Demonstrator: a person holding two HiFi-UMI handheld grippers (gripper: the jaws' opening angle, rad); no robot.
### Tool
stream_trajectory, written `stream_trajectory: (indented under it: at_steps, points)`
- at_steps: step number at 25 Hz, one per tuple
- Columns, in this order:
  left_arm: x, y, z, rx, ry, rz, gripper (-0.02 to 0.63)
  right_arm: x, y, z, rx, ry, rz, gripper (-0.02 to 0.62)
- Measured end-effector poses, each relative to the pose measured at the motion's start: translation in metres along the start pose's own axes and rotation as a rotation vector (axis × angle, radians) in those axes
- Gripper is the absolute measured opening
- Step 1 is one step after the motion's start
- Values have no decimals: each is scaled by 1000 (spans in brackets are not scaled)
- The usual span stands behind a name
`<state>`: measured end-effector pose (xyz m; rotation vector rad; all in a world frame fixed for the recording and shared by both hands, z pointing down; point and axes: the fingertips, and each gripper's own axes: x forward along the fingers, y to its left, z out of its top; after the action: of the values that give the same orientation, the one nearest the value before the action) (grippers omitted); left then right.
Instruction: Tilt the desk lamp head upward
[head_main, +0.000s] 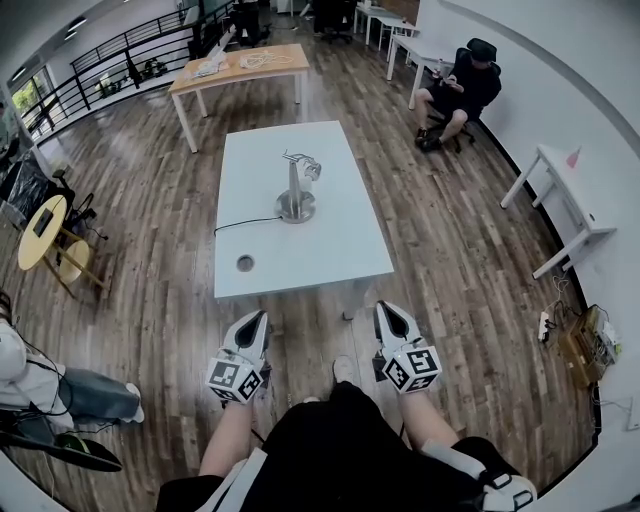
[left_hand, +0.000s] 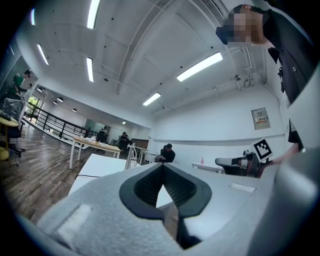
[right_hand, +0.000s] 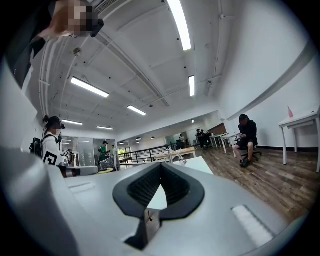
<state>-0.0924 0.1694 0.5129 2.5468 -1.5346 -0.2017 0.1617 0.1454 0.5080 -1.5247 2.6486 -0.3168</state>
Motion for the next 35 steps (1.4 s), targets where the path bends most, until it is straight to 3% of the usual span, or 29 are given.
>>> stream_trajectory:
  at_steps: [17,28,35]
  points:
    - [128,36,20,38,-7,61,2,118,-94,44,5,-35,73,3]
    - [191,45,8,24,-1,97,2,161,-146,42,14,3,109,3]
    - [205,56,-3,-5,13,126,2,186,-164,30,22,51,118,3]
